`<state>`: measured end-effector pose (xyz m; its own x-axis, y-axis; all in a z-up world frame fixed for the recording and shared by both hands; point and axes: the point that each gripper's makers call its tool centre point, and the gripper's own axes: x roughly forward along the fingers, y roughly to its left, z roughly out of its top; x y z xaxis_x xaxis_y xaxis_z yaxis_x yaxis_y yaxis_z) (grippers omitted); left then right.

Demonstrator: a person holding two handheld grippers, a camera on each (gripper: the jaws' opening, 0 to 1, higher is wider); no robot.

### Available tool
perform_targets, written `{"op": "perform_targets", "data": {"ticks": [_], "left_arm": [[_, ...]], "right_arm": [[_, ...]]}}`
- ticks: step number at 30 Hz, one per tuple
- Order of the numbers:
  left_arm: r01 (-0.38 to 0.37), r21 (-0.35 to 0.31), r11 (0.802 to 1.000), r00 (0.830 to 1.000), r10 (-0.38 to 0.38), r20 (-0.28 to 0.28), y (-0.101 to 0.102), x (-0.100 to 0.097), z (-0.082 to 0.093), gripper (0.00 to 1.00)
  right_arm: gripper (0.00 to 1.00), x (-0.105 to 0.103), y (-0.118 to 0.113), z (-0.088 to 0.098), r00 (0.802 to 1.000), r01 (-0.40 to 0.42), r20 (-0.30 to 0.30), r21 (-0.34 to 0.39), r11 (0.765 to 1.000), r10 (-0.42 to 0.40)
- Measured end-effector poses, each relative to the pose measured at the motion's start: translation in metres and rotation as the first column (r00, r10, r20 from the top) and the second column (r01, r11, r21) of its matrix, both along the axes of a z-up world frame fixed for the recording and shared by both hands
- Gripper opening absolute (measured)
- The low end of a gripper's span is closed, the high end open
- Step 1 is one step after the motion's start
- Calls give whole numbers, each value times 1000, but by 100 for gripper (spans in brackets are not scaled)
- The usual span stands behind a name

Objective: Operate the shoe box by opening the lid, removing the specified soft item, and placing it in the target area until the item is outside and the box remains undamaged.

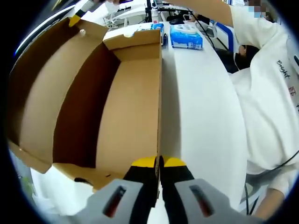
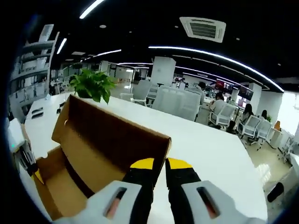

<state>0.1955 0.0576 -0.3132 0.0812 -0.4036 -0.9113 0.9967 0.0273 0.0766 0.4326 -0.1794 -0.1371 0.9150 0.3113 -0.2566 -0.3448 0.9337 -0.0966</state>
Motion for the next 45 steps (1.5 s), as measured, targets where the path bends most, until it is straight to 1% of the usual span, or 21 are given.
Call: {"op": "perform_targets", "data": {"ticks": [2,4,6,7,8,11,14,15,17,18,21,23,26,29,31,37,39,41,42,44,45], "left_arm": [[-13,1,1000,1000,13,-7,0,3,0,1],[6,-1,1000,1000,-6,0,0,5,1,1],[1,-1,1000,1000,-1,-2,0,6,1,1],[2,-1,1000,1000,-2,-1,1,6,1,1],[6,-1,1000,1000,-6,1,1,7,1,1],[14,-1,1000,1000,-14,-1,1,11,1,1],[43,-3,999,999,-43,13,2,5,0,1],[45,-2,999,999,-45,12,2,4,0,1],[45,-1,999,999,-45,11,1,1,0,1],[44,-2,999,999,-44,10,2,8,1,1],[45,-3,999,999,-45,13,2,13,1,2],[43,-4,999,999,-43,12,2,15,1,2],[43,-4,999,999,-43,12,2,16,1,2],[46,-7,999,999,-45,17,1,17,0,2],[44,-7,999,999,-44,18,1,17,0,2],[54,-10,998,998,-54,26,0,17,0,2],[46,-11,999,999,-46,25,0,17,0,2],[43,-9,999,999,-43,26,0,17,0,2],[24,-10,1000,999,-24,22,0,17,0,2],[28,-9,1000,999,-27,22,0,17,0,2],[32,-9,999,999,-32,22,0,17,0,2]], "right_arm": [[5,-3,0,1,1000,-4,5,-18,1000,4],[5,-6,0,2,1000,0,19,-26,1000,0],[4,-9,-1,2,999,3,34,-33,999,-1],[4,-11,-1,3,999,4,42,-22,1000,-3],[4,-14,-1,6,998,3,58,7,1000,-3],[5,-21,-2,6,997,2,75,-7,1000,-1],[5,-24,-5,8,997,-6,77,-8,1000,6],[5,-24,-7,7,997,-5,74,-5,1000,5],[5,-27,-7,8,996,-14,84,29,999,12],[5,-29,-7,9,996,-15,90,34,999,12],[5,-35,-7,11,994,-19,111,17,1000,17],[6,-38,-8,12,993,-26,112,10,1000,24],[6,-44,-9,13,993,-36,112,17,999,34],[5,-51,-9,14,991,-33,133,27,999,30],[5,-54,-8,17,988,-39,149,-6,999,39],[6,-62,-10,17,988,-45,146,-16,999,46],[6,-66,-9,18,986,-39,162,-10,999,40],[5,-71,-3,26,976,-66,209,26,997,59],[5,-75,-4,24,980,-62,194,34,998,54],[5,-79,-6,20,981,-49,189,-20,999,52],[5,-83,-4,18,980,-50,194,-10,999,51]]}}
